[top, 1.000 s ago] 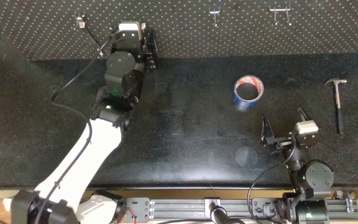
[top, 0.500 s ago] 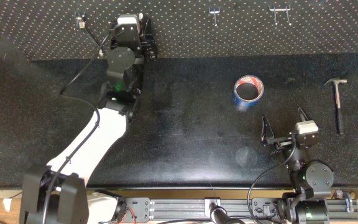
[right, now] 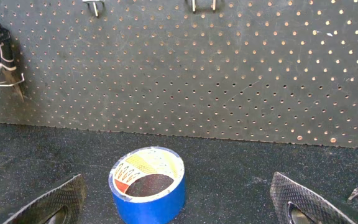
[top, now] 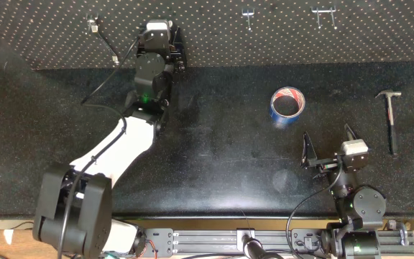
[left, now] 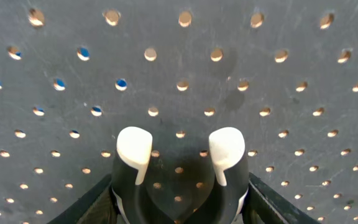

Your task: Place Tools Onto Pegboard

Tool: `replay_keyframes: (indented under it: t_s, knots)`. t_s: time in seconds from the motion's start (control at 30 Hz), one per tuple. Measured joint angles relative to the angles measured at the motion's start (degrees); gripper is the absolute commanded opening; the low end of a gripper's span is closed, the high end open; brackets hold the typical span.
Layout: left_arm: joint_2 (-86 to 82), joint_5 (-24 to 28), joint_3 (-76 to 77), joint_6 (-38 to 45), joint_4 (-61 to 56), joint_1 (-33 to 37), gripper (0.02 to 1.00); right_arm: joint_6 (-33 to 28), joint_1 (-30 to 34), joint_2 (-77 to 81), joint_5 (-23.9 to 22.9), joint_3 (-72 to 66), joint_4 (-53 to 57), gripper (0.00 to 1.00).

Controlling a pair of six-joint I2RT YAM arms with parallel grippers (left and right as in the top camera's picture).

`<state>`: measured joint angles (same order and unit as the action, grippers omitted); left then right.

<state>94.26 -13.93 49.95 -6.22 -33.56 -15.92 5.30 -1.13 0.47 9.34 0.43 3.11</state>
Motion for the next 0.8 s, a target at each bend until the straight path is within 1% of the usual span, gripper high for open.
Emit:
replay_keyframes:
  t_s: [0.03, 0.1, 0.3, 0.37, 0.43, 0.5, 0.63, 0.73, 0.8]
  knots:
    - [0.07, 0.02, 0.00, 0.20, 0.02, 0.00, 0.820, 0.00, 0.00, 0.00, 0.00, 0.00, 0.00, 0.976]
    - [0.13, 0.02, 0.00, 0.44, -0.26, 0.00, 0.996, 0.00, 0.00, 0.00, 0.00, 0.00, 0.00, 0.976]
    - [-0.52, 0.00, 0.00, 0.39, 0.15, -0.02, 0.996, 0.00, 0.00, 0.00, 0.00, 0.00, 0.00, 0.976]
    - [-3.56, 0.00, -0.31, 0.42, 3.41, 0.00, 0.996, 0.00, 0.00, 0.00, 0.00, 0.00, 0.02, 0.976]
    - [-8.59, 0.02, -2.60, 0.42, 4.11, 0.09, 0.996, 0.00, 0.00, 0.00, 0.00, 0.00, 0.02, 0.976]
    - [-14.86, 0.00, -7.39, 0.39, 3.82, 0.50, 0.998, 0.00, 0.00, 0.00, 0.02, 0.00, 0.00, 0.976]
    - [-28.06, 0.79, -21.68, 0.39, 4.13, 2.56, 0.996, 0.00, 0.00, 0.00, 0.00, 0.00, 0.00, 0.976]
    - [-36.83, 3.85, -30.42, 0.42, 4.61, 5.66, 0.996, 0.00, 0.00, 0.00, 0.00, 0.00, 0.00, 0.974]
    - [-43.56, 6.78, -35.34, 0.39, 4.57, 8.74, 0.996, 0.00, 0.00, 0.00, 0.00, 0.00, 0.00, 0.976]
